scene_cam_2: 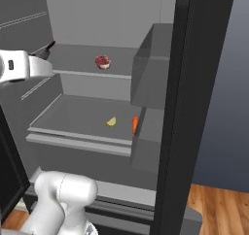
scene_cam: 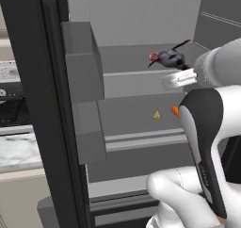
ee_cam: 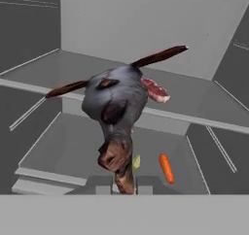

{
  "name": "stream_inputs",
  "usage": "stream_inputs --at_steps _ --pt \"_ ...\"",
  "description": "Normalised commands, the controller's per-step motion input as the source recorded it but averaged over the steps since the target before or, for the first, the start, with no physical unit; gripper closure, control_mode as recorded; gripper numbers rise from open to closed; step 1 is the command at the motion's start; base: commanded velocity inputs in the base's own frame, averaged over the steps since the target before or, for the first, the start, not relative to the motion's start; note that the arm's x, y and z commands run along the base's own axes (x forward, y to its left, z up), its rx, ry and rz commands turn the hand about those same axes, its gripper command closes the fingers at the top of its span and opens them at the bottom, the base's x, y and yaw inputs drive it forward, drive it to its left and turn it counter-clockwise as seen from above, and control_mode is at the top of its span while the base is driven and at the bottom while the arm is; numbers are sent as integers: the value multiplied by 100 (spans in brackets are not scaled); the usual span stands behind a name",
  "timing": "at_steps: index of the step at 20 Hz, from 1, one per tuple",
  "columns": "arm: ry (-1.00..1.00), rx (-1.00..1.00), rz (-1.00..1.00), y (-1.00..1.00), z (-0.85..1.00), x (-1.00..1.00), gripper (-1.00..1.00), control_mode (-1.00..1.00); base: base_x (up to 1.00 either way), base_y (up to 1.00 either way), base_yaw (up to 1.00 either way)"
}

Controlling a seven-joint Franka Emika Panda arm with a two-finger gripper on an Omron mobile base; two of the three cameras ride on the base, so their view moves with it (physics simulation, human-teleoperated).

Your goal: Gather the lemon wedge and carrot from the fridge and place them on a tray on the dining counter. Then gather the steak and fish from the fridge and place them on the other tray.

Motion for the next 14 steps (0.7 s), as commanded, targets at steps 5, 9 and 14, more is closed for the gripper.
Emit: stream_inputs --at_steps 5,9,14 --pt "0 1 -1 -9 0 -1 100 100 -26 0 0" --pt "0 0 0 0 0 0 100 100 -100 -9 0" --pt "0 0 0 0 0 0 100 100 -100 -4 -13"
